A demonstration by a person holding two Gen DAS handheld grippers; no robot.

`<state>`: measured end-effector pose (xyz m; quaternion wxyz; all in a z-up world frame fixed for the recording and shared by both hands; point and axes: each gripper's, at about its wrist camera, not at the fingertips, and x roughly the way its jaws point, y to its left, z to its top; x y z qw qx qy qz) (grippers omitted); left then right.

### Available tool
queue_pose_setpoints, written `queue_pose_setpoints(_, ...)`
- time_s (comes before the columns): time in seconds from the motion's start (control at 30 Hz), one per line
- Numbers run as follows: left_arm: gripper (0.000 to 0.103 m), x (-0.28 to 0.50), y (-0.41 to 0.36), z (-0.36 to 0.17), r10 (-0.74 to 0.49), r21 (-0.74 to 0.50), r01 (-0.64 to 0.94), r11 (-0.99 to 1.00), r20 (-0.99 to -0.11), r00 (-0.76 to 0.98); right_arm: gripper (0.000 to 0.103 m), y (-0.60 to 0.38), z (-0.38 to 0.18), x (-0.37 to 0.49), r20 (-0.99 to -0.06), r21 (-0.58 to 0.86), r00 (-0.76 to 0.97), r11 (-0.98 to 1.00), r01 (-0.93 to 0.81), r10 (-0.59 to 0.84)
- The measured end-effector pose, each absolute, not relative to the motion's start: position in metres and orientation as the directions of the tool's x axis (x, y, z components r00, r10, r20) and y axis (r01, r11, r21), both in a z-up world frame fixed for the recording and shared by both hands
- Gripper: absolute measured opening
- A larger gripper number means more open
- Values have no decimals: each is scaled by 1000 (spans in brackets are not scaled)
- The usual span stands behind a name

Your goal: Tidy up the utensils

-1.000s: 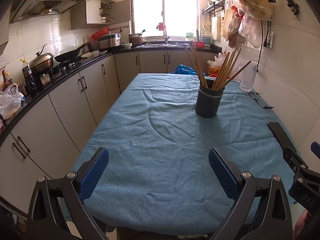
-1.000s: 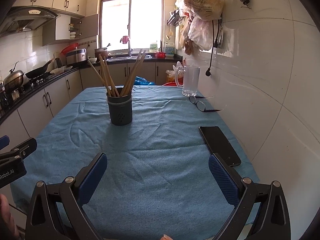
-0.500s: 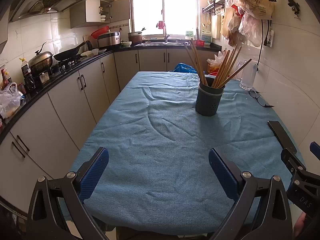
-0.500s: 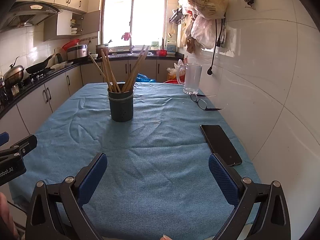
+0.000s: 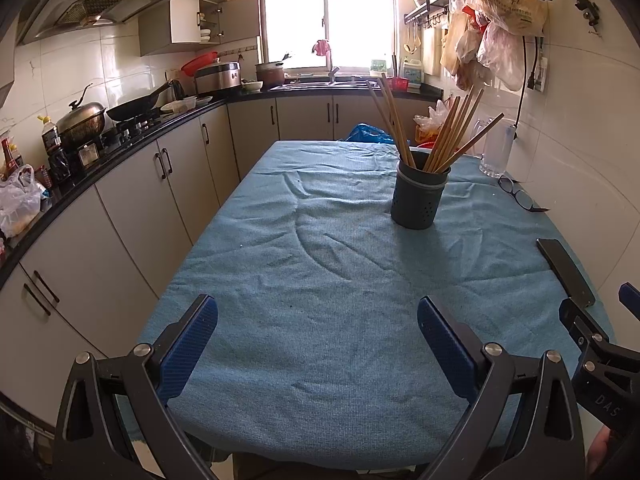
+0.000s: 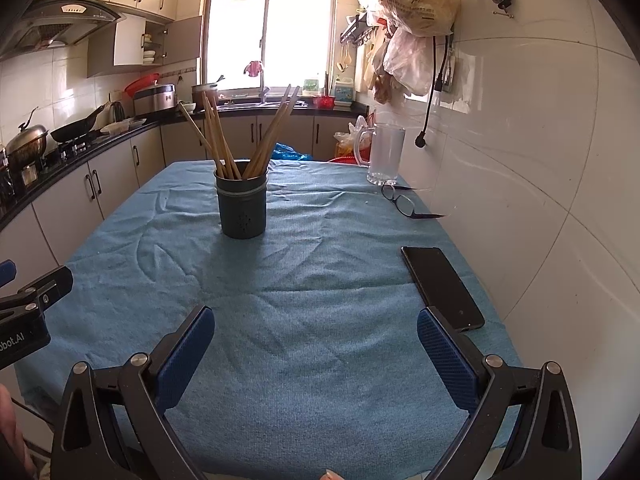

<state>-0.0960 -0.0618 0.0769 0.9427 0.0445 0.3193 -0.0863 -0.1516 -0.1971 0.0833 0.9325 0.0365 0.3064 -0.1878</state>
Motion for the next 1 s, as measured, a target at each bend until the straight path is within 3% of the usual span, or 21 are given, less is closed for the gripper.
queue_pose_setpoints(1.0, 100, -95, -60, 70, -136, 27, 193, 981, -614, 777, 103, -194, 79, -150, -596, -59, 733, 928, 367, -327)
